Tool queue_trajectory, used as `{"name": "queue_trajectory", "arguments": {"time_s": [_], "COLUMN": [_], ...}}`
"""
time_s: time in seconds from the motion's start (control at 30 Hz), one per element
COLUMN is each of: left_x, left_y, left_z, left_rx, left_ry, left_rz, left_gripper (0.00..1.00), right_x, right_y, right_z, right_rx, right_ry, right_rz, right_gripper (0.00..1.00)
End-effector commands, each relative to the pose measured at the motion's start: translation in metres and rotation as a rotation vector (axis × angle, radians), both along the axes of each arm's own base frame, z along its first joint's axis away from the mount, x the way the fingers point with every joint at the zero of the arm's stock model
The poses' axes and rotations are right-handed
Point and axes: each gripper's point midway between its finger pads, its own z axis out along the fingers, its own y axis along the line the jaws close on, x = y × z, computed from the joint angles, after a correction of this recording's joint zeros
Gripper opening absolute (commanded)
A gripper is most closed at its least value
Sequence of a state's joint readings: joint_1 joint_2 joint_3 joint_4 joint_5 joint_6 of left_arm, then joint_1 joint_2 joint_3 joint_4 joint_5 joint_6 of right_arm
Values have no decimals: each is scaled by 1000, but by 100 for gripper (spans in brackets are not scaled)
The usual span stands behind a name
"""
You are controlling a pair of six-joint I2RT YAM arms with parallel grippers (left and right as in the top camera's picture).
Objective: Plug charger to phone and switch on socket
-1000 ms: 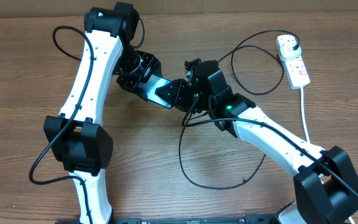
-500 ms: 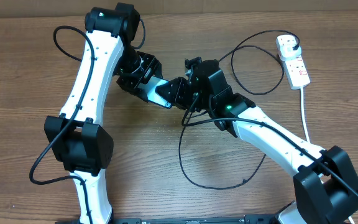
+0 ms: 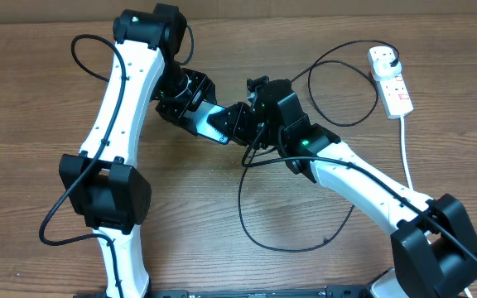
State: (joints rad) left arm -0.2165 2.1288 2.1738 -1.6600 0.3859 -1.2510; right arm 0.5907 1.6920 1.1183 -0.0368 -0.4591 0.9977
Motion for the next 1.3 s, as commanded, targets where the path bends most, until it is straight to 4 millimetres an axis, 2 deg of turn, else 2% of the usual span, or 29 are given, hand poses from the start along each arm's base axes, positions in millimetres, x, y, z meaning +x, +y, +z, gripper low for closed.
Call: {"name": "queue_trajectory", "arguments": {"time_s": [0.0,0.37,0.67,1.0,1.13,1.27], "left_x": [-1,-2,-1,8,13,24], "left_y": [-7,-7,-6,-1,10,16], "left_z": [9,9,9,9,9,10], "left_rx": [-12,-11,-11,-17,-22,-48], "left_ry": [-20,-16,-18,-48,-67,-174], "left_rz": [-9,-9,-7,9,-6,-161], "left_gripper": [4,10,10,10,24,36], "right_x": [5,5,5,4,11,22], "right_y": [4,4,4,3,-5,-23], "right_z": [8,8,8,6,5,2], "right_rx": [-1,0,-1,-6,-11,-15], "right_ry": [-44,-45,-44,-39,-39,-20], "right_rz": [6,6,6,5,-13,-49], "right_gripper": [15,11,7,4,4,4]}}
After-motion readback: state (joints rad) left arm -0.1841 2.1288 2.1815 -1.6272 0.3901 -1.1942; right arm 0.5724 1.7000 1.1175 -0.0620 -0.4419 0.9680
